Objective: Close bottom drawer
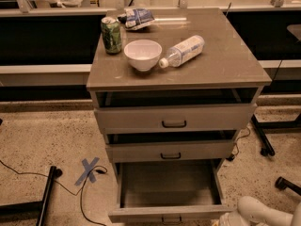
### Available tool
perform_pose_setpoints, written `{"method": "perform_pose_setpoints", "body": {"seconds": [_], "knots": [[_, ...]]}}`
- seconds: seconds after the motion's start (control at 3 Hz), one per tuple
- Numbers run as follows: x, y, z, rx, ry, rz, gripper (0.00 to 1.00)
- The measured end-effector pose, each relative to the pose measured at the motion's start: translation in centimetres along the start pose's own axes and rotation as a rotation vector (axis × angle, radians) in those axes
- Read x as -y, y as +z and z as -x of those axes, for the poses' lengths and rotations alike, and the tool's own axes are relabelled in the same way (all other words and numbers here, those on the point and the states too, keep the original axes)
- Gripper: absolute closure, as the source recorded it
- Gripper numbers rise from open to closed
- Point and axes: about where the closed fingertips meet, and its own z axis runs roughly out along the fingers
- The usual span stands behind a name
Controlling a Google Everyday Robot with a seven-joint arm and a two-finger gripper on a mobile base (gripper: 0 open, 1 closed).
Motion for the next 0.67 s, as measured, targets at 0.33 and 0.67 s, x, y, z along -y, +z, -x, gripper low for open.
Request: {"method": "perform_pose_setpoints", "body": {"seconds": [0.33, 0.67], "knots": [[2.5, 1.7, 1.4, 0.052, -0.041, -0.086, 1.00], [4.8, 2.6, 2.4, 0.086, -0.083, -0.165, 1.00]]}}
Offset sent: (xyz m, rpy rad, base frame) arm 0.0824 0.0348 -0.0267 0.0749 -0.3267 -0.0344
